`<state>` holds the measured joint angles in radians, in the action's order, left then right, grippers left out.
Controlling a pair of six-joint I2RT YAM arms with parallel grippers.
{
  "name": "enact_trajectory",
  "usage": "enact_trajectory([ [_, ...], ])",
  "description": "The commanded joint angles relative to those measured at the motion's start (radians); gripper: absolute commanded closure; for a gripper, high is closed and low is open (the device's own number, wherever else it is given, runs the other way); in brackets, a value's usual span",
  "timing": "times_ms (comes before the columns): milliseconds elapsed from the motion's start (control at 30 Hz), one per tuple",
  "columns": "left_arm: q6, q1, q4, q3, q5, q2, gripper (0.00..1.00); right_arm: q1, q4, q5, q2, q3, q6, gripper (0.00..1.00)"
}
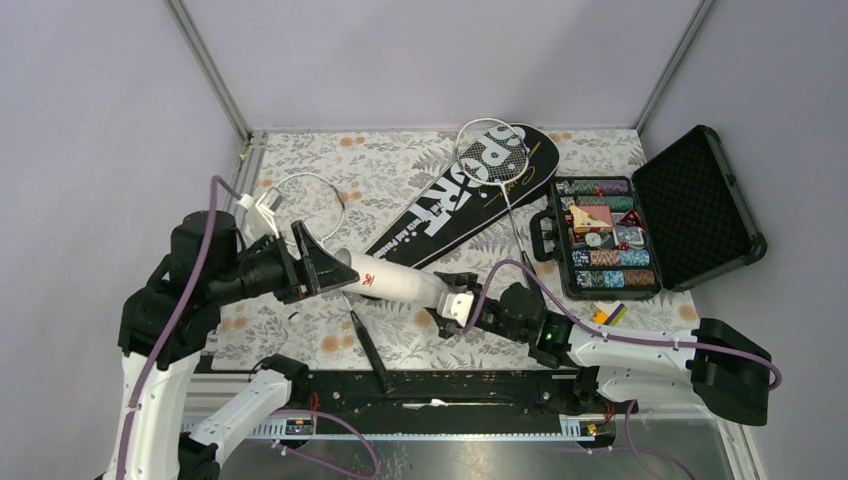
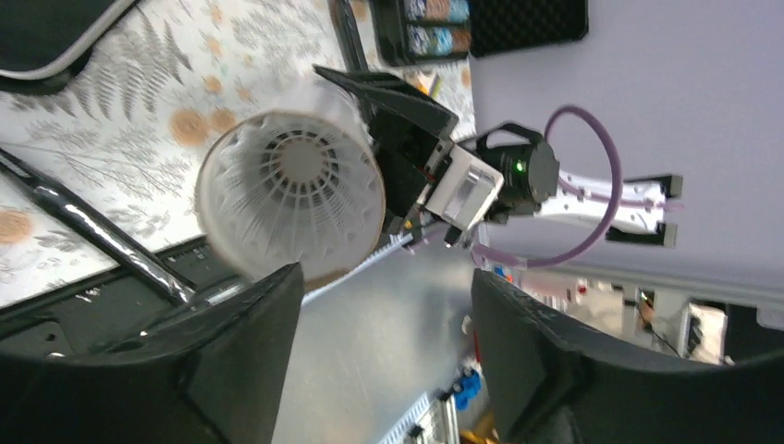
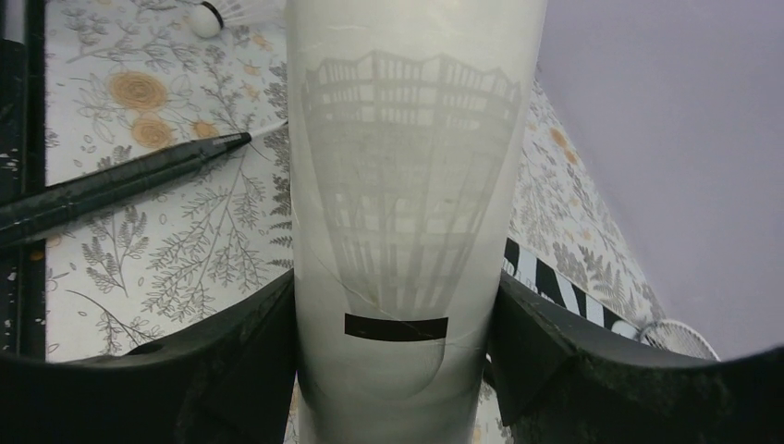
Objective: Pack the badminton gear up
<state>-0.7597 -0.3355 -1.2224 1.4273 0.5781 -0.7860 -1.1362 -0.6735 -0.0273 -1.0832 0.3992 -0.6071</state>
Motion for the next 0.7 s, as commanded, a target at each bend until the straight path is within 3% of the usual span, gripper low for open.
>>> enact_trajectory([
  [0, 0.014, 0.001, -0.038, 0.087, -0.180, -0.009, 0.27, 0.001, -0.145, 0.164, 0.074, -0.030, 0.058, 0.54],
  [133, 0.050, 0.001, -0.057, 0.114, -0.406, -0.022, 0.22, 0.001, -0.211, 0.244, 0.127, -0.102, 0.093, 0.57],
  [233, 0.024, 0.002, -0.033, 0.072, -0.631, -0.023, 0.28, 0.000, -0.247, 0.246, 0.172, -0.141, 0.087, 0.57],
  [333, 0.130, 0.003, 0.008, 0.018, -0.723, -0.064, 0.29, 0.001, -0.192, 0.238, 0.247, -0.142, 0.074, 0.57],
  [500, 0.320, 0.023, 0.040, -0.047, -0.815, -0.177, 0.29, 0.001, -0.135, 0.245, 0.365, -0.145, 0.062, 0.57],
  [667, 0.405, 0.155, 0.151, -0.147, -0.735, -0.277, 0.29, 0.001, -0.047, 0.203, 0.512, -0.144, 0.078, 0.57],
])
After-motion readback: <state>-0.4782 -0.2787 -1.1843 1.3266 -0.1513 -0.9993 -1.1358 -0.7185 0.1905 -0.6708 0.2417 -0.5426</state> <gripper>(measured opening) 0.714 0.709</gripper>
